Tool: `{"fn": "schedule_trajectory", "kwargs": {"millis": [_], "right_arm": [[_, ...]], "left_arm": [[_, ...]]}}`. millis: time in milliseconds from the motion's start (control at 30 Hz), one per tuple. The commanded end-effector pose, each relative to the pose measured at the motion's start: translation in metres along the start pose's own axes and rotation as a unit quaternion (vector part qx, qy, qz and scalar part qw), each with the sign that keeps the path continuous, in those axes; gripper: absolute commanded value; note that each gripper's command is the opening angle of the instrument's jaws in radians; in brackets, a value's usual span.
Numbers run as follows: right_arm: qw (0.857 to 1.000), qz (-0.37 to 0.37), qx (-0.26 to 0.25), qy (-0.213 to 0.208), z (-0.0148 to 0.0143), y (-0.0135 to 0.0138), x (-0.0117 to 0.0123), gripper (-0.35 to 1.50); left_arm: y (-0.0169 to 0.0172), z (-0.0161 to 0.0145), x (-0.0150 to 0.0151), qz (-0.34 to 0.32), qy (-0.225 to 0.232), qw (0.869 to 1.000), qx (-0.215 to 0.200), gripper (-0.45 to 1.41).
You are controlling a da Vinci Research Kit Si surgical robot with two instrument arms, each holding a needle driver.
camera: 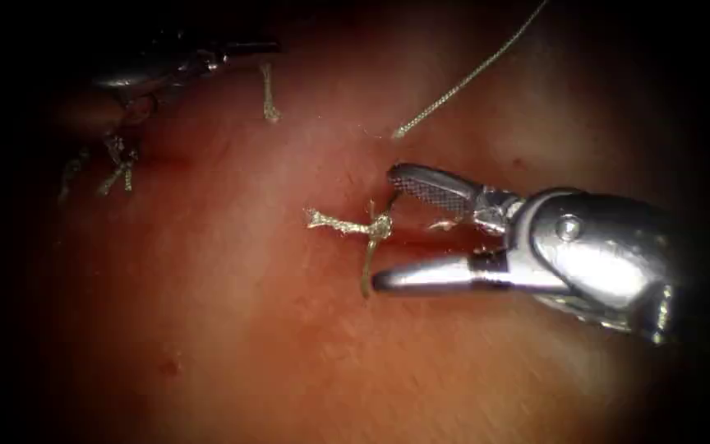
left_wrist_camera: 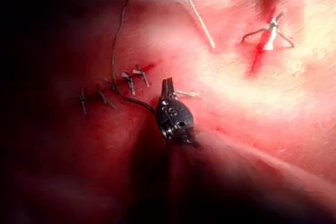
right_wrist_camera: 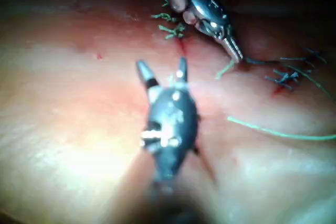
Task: Wound Closure
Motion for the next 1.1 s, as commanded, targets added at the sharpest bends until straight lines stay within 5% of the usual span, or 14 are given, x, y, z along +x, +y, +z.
{"fn": "schedule_trajectory", "kwargs": {"millis": [33, 167, 333, 467, 633, 867, 1000, 1100], "right_arm": [[1.000, 0.001, -0.011, -0.006, -0.0014, 0.0001, -0.0016, 1.48], [0.999, 0.005, -0.033, -0.014, -0.0033, 0.0007, -0.0031, 1.48], [0.999, 0.005, -0.038, -0.016, -0.0032, 0.0010, -0.0038, 1.48], [0.999, 0.005, -0.038, -0.016, -0.0032, 0.0010, -0.0038, 1.48], [0.999, 0.003, -0.040, -0.016, -0.0029, 0.0010, -0.0042, 1.48], [0.999, 0.003, -0.046, -0.020, -0.0023, 0.0015, -0.0052, 1.48], [0.998, -0.006, -0.054, -0.024, -0.0024, 0.0018, -0.0054, 1.48], [0.998, -0.029, -0.056, -0.026, -0.0023, 0.0019, -0.0054, 1.48]], "left_arm": [[-0.0013, 0.0015, -0.0013, -0.010, 0.000, 1.000, -0.003, 0.05], [-0.0011, 0.0023, -0.0043, -0.069, -0.013, 0.997, -0.014, 1.06], [0.0002, 0.0012, -0.0049, -0.074, -0.070, 0.995, -0.023, 1.16], [0.0008, -0.0003, -0.0037, -0.080, -0.074, 0.994, -0.031, 1.16], [0.0067, -0.0051, 0.0035, -0.064, -0.090, 0.992, -0.057, 1.09], [0.0146, -0.0070, 0.0132, -0.020, -0.082, 0.994, -0.068, 1.06], [0.0185, -0.0062, 0.0131, -0.007, -0.079, 0.994, -0.070, 1.03], [0.0211, -0.0048, 0.0094, 0.019, -0.075, 0.994, -0.074, 0.88]]}}
